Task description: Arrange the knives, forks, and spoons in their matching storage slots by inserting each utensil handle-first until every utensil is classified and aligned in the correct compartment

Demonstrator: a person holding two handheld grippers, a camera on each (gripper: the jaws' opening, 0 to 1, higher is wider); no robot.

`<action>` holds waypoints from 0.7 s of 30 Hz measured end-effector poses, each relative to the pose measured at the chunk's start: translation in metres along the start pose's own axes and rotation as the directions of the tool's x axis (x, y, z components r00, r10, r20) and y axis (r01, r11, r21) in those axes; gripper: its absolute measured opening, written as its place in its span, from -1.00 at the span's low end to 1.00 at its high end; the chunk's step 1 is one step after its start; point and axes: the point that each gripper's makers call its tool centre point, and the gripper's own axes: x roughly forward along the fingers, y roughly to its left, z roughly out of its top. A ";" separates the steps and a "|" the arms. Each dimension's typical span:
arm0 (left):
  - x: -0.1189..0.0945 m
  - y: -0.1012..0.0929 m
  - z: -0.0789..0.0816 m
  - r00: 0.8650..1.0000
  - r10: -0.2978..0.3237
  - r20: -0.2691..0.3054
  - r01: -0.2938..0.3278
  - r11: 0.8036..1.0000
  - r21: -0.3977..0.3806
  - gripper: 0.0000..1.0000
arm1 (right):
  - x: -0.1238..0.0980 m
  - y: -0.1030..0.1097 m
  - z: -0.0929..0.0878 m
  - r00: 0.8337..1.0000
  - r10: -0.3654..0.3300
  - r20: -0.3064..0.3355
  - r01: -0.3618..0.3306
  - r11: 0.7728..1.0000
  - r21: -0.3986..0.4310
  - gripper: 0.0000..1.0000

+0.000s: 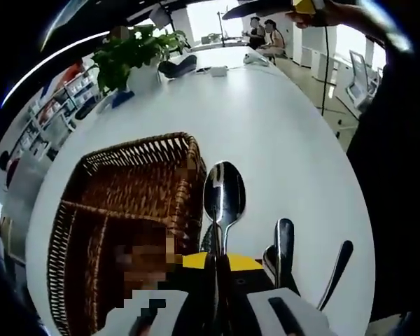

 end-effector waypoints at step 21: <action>-0.006 -0.024 0.006 0.993 -0.118 0.020 0.119 0.989 -0.091 -0.93 | 0.002 0.003 -0.003 1.000 0.005 0.000 -0.005 1.000 -0.002 0.81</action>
